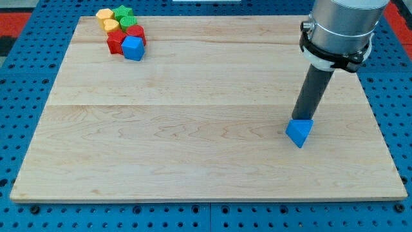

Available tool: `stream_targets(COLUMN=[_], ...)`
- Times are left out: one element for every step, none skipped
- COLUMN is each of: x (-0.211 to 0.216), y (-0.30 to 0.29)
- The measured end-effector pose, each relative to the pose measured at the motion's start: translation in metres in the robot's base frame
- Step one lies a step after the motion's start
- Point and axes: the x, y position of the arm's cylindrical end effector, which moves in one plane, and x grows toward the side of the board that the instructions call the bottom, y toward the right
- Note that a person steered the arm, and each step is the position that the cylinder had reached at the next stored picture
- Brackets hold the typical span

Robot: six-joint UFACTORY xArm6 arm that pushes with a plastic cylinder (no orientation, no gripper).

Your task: Push yellow hexagon along with group of blocks slightly right

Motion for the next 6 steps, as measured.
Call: stream_targets(x=[-0.002, 0.017, 0.030, 0.031, 0.010, -0.019], y=[-0.022, -0.001, 0.026, 0.020, -0.036, -0.113])
